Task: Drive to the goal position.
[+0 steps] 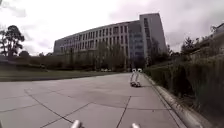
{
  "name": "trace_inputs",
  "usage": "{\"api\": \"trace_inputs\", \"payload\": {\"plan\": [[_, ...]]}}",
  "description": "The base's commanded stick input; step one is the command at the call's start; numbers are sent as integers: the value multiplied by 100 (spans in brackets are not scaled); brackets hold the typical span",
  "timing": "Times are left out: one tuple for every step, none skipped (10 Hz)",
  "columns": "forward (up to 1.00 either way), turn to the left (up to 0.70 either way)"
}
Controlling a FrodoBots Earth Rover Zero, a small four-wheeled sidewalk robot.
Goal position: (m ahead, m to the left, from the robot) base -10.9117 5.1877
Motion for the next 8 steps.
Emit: {"api": "trace_inputs", "payload": {"plan": [[3, 0], [4, 0], [5, 0], [6, 0], [6, 0], [7, 0], [8, 0], [8, 0]]}}
